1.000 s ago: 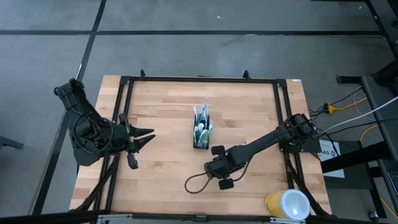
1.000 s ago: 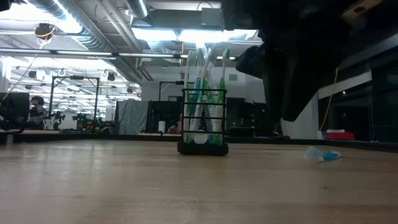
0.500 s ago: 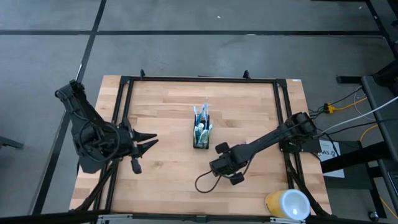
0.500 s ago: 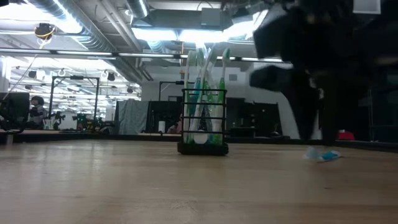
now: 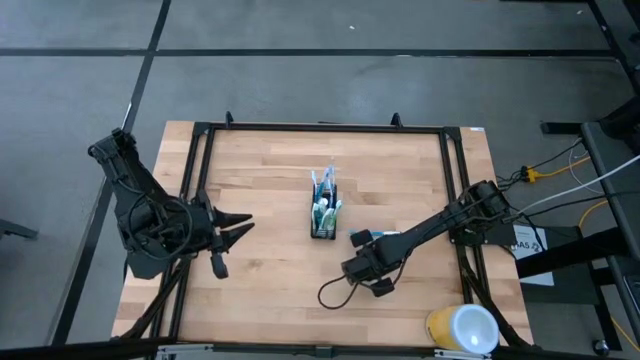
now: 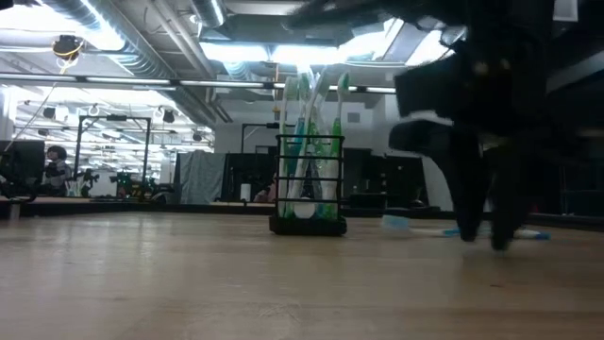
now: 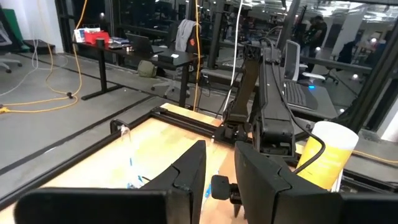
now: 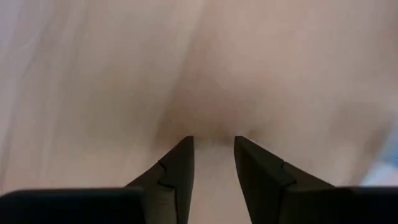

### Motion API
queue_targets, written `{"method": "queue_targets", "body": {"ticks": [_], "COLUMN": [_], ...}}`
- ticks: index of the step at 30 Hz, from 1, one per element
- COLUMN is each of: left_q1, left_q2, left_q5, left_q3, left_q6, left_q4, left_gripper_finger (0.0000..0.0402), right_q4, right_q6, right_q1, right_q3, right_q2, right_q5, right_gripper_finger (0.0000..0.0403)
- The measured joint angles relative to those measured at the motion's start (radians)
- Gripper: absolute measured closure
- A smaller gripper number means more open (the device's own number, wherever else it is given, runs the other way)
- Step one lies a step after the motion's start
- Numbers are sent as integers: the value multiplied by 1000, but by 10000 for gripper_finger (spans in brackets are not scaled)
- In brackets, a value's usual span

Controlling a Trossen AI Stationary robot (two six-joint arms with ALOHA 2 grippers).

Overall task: Pick & Place toothbrushing station
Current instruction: Put the blue toothbrush into the black organizer

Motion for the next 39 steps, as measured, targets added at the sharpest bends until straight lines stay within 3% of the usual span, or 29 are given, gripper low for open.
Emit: {"method": "queue_targets", "body": {"ticks": [8, 20, 39], "left_q1": [35, 79, 79], "left_q2": [0, 0, 0], "left_q5": [-11, 54, 37], "left_q3": [0, 0, 0], "left_q6": [-5, -5, -7], "left_q4": [0, 5, 24], "left_gripper_finger": [320, 320, 320], "right_q4": [1, 153, 278], "right_q6": [140, 94, 1], "right_q1": [-27, -208, -279], "right_q3": [14, -111, -156], "right_q2": [-124, -137, -73], "right_q5": [173, 86, 16], "right_gripper_finger": [285, 284, 285]}}
